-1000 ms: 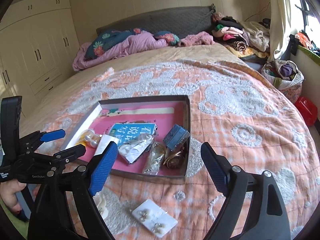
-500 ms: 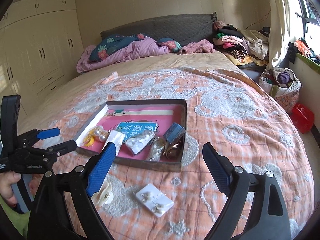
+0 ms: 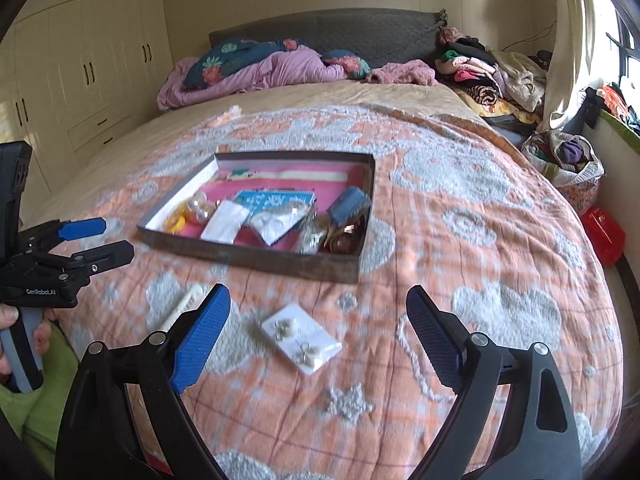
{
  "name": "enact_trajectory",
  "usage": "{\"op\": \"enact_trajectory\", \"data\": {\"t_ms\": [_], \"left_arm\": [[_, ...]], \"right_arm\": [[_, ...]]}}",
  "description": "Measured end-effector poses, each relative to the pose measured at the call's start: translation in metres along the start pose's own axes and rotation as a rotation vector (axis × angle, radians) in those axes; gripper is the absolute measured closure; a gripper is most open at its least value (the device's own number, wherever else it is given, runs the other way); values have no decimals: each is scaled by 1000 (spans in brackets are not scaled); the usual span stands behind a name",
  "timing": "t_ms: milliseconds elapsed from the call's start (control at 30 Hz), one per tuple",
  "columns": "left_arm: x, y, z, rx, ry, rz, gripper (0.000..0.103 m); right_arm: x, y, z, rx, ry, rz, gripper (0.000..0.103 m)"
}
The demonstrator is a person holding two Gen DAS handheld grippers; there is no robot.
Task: Organize jewelry
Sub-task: 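Move the left gripper to the cream claw clip while the right gripper moves to the white earring card, then grasp the cream claw clip with the left gripper while the right gripper grasps the white earring card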
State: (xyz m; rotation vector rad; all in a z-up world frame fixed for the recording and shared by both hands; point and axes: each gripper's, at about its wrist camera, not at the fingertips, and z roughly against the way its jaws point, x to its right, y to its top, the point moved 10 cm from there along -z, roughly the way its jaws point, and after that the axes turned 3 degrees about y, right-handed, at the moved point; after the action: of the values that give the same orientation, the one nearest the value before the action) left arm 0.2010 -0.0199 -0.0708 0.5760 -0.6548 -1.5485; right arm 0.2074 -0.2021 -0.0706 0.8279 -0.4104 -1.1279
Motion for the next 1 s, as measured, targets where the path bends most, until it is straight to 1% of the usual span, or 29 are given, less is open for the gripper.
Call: {"op": "enact_trajectory", "data": {"t_ms": [300, 400, 600, 833, 933, 1000], "left_arm": [[11, -20, -8, -40, -22, -5, 9], [18, -31, -16, -70, -46, -7, 9], [29, -51, -33, -125, -70, -14, 9], [32, -63, -51, -174, -78, -5, 10], [34, -67, -57, -185, -79, -4, 10], [34, -67, -60, -188, -79, -2, 10]], "right_arm": [[-1, -17, -12, -45, -11, 28, 14], [0, -23, -19, -64, -21, 38, 14], [5, -37, -38, -117, -41, 71, 14], [10, -52, -72, -189, -28, 115, 14], [11, -54, -86, -212, -13, 120, 14], [10, -52, -93, -212, 5, 120, 14]]}}
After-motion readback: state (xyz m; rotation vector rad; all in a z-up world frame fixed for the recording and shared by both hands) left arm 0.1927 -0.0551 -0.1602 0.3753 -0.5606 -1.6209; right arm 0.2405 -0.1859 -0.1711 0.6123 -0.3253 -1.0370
